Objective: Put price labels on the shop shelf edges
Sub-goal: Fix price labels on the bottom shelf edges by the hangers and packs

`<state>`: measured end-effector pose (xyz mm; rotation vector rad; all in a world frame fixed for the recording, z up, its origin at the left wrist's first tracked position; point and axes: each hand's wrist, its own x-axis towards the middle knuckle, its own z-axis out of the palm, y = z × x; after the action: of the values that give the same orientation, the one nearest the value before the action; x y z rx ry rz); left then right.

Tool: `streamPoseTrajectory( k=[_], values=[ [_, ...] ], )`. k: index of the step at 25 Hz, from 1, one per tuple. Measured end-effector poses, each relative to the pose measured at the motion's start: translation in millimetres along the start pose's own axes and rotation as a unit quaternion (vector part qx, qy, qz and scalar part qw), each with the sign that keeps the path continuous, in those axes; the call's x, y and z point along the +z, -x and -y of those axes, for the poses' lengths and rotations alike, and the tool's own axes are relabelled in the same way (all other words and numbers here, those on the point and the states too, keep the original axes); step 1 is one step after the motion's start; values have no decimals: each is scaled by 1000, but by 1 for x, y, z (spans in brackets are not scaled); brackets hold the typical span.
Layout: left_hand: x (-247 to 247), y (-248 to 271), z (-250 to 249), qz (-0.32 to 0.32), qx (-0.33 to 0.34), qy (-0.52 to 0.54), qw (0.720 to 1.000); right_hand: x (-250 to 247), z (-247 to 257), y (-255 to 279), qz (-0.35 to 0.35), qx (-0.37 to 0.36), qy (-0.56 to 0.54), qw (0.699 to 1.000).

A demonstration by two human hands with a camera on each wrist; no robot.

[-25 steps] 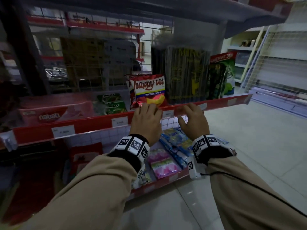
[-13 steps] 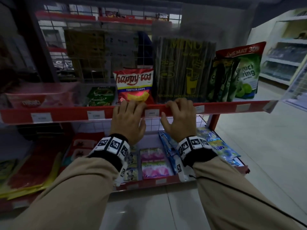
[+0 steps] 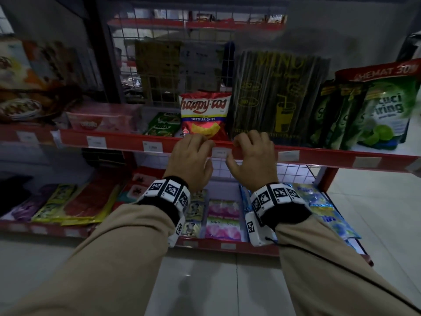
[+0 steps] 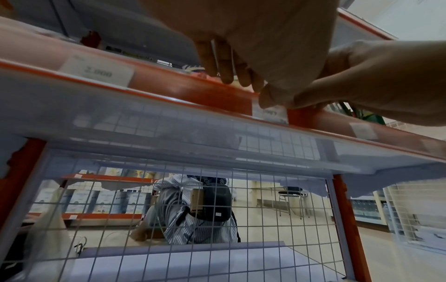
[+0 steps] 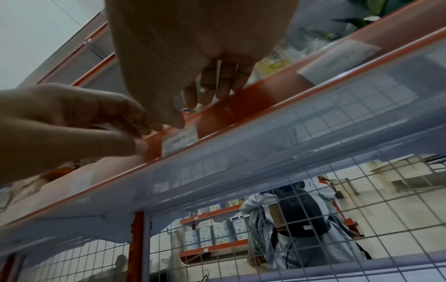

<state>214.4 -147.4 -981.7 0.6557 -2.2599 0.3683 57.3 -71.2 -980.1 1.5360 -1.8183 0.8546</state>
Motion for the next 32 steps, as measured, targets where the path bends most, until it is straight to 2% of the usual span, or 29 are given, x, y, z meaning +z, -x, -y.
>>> streamPoseTrajectory(
  k=[3, 7, 12, 16, 21, 25, 29, 32],
  values=[
    [-5, -7, 1, 20, 1, 17, 1000, 2, 12, -1, 31, -30, -45, 998],
    [-8, -9, 6, 37, 31, 15, 999, 1, 13, -4, 42, -21, -61, 997],
    [-4, -4, 9, 47, 27, 26, 998, 2, 22, -5, 81, -26, 9, 996],
    [-4, -1, 13, 56, 34, 30, 997, 2, 26, -8, 119, 12, 52, 991],
    [-9, -13, 25, 55, 20, 84, 995, -8, 26, -25, 102, 93, -132, 982],
    [-7, -17, 34, 44, 1, 156, 987, -14, 36, -31, 19, 183, -337, 923],
    [-1, -14, 36, 10, -29, 236, 971, -7, 49, -30, 30, 231, -421, 877],
    [2, -15, 38, 0, -50, 254, 966, -5, 52, -26, 42, 225, -426, 876]
  ],
)
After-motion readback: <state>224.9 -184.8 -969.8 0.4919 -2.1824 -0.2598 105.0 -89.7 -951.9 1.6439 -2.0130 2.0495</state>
